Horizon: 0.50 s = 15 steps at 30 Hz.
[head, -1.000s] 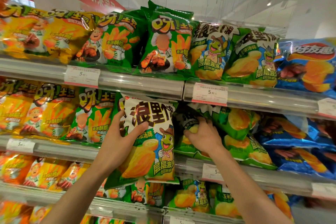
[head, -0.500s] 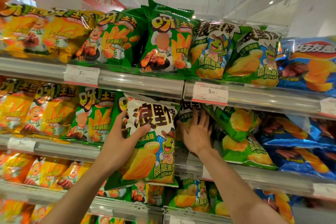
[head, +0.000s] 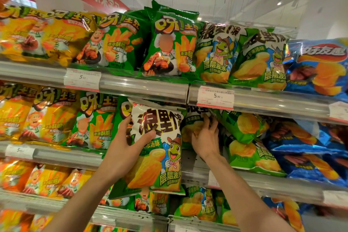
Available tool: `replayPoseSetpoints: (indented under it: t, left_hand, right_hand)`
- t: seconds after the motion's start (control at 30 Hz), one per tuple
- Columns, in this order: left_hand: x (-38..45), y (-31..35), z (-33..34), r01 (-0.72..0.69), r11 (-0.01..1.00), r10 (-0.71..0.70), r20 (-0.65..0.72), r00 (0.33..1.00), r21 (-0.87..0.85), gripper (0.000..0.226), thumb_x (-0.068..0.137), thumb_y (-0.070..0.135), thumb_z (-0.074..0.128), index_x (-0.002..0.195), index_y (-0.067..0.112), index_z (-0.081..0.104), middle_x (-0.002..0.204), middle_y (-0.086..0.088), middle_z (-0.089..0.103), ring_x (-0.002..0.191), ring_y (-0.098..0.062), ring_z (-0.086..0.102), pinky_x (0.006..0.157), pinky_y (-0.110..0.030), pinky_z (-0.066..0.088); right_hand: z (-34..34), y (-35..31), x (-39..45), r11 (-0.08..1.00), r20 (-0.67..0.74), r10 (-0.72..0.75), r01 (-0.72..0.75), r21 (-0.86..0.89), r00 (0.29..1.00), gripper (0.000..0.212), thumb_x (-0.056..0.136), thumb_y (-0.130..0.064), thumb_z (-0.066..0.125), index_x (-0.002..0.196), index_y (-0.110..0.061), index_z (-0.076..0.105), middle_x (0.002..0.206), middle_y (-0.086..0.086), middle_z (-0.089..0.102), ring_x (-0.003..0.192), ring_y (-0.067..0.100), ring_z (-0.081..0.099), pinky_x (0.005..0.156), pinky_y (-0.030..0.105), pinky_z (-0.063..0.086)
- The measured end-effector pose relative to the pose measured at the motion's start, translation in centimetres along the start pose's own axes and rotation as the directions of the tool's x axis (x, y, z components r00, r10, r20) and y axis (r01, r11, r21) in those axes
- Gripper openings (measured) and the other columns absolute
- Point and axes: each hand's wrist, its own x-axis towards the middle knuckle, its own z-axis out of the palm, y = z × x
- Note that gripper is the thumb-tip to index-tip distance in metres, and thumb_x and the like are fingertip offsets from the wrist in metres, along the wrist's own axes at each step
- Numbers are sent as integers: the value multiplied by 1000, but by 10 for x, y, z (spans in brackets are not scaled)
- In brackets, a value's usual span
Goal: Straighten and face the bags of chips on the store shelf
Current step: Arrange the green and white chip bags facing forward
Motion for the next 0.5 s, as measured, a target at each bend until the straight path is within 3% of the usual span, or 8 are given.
replayPoseSetpoints:
  t: [0.13,0.23,0.3,0.33,0.4,0.5]
  left_hand:
    - [0,-3,5,16,1000,-17,39,999,25,97,73,69,69,153,40,24,137,18,46,127,-11,48,110,-42,40]
    - [-6,1,23,-24,999,21,80,997,47,73,82,54,68,145,43,33,125,31,45,109,13,50,103,-22,42]
    - [-8,5,41,-44,998,38,121,992,46,43,88,43,68,119,52,39,108,40,48,87,32,50,81,1,42]
    - [-5,4,50,-41,999,37,134,990,28,39,90,39,68,112,52,39,102,39,49,83,35,48,74,3,42]
    - [5,8,67,-43,998,47,121,992,-36,42,91,39,67,123,47,40,102,37,50,85,27,53,81,-3,45]
    - [29,22,87,-35,995,45,106,993,-91,63,93,43,64,146,28,35,116,26,50,110,3,52,96,-20,37]
  right_hand:
    - [-13,5,-10,977,-11,-26,27,212,1000,67,100,-39,50,157,-17,22,164,10,10,151,33,15,121,51,21]
    - [-32,8,-34,921,-39,-34,46,387,999,50,104,-37,43,150,-19,36,154,6,34,144,23,33,118,42,30]
    - [-45,8,-55,877,2,-7,5,481,1000,46,103,-46,41,146,-27,40,141,-3,50,131,15,49,110,39,42]
    - [-52,7,-66,838,47,16,-39,544,999,49,101,-52,42,145,-32,39,134,-10,54,126,11,53,106,39,47]
    - [-61,3,-84,748,154,60,-147,648,986,63,93,-63,44,149,-37,32,126,-19,54,121,7,56,103,38,50]
    - [-59,2,-80,745,176,73,-171,644,982,80,90,-67,49,155,-35,16,140,-15,46,130,9,49,112,41,42]
